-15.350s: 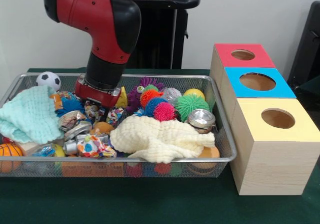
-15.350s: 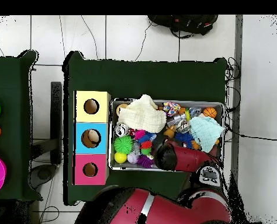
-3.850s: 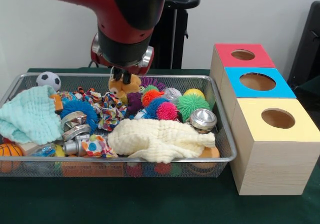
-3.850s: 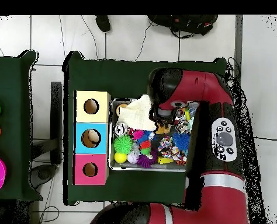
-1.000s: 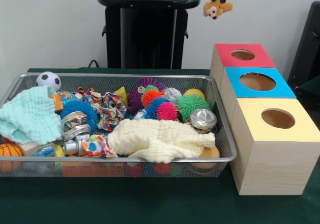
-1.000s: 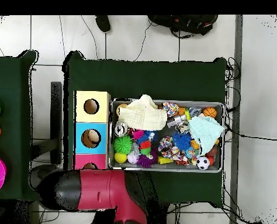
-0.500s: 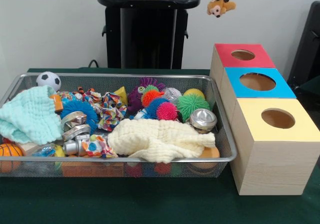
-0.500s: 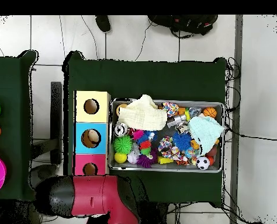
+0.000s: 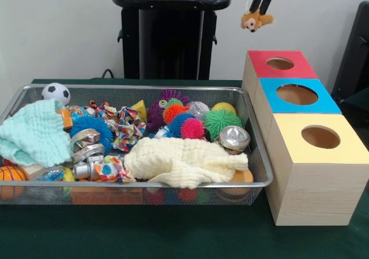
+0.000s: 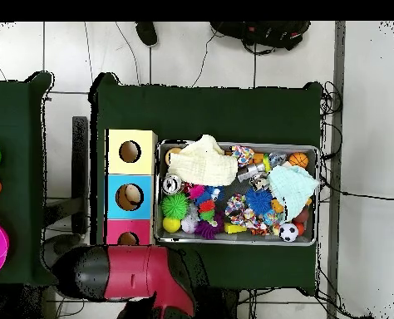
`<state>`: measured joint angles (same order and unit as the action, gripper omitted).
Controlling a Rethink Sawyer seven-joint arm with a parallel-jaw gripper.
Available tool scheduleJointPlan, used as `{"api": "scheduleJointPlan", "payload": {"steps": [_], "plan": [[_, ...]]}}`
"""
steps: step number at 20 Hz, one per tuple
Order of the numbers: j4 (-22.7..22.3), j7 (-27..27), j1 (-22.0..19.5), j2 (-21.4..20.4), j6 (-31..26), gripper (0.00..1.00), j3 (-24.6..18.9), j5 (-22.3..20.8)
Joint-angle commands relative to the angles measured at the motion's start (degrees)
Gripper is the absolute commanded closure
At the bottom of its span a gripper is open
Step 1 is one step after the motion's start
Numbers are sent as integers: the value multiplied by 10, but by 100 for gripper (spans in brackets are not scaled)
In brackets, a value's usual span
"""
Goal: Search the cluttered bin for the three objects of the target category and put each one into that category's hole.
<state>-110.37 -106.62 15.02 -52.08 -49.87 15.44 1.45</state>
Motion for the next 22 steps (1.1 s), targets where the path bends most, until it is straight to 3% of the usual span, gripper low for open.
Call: {"api": "scheduleJointPlan", "payload": {"steps": [1, 22], "plan": [[-22, -172, 7, 49, 43, 100, -11, 29], [26, -211, 55, 98, 36, 100, 2, 57]]}}
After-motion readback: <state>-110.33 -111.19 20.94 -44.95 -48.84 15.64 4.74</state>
